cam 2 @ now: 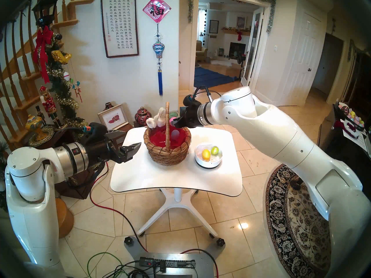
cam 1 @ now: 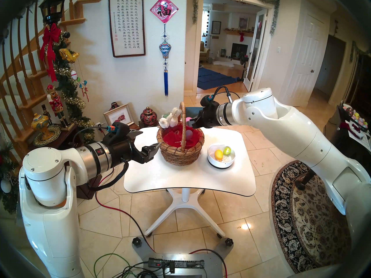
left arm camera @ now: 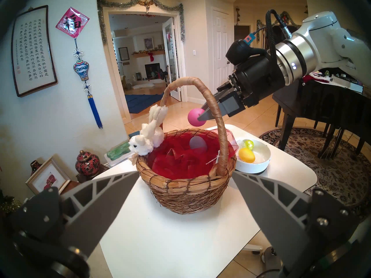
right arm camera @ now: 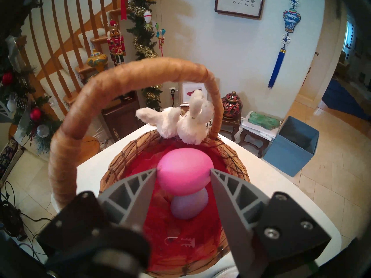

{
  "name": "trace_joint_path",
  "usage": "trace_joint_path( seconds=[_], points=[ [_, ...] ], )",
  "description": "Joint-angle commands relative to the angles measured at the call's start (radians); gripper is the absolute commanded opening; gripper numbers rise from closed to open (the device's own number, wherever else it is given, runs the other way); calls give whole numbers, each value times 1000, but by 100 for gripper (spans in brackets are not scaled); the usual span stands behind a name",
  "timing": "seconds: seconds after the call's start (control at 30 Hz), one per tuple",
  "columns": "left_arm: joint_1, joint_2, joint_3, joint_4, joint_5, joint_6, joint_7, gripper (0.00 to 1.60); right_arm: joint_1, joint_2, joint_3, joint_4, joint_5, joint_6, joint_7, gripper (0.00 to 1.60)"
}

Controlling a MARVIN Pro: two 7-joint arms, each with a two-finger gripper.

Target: Put easter egg into basket

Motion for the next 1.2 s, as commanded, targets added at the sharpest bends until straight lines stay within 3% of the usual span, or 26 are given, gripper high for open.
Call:
trace_joint_path(
  seconds=[0.0, 0.57, 0.93, 1.17],
  points=[
    [-3, 1, 2, -5, 1, -1, 1, 160, -10, 0, 21, 10, 25, -23, 8, 87],
    [-3, 1, 2, -5, 1, -1, 1, 160, -20, 1, 13, 29, 42, -42, 17, 93],
    [-3, 1, 2, -5, 1, -1, 1, 160, -18, 2, 6, 31, 42, -43, 18, 110],
    [-3, 1, 2, -5, 1, -1, 1, 160, -17, 2, 3, 33, 37, -46, 23, 110]
  ],
)
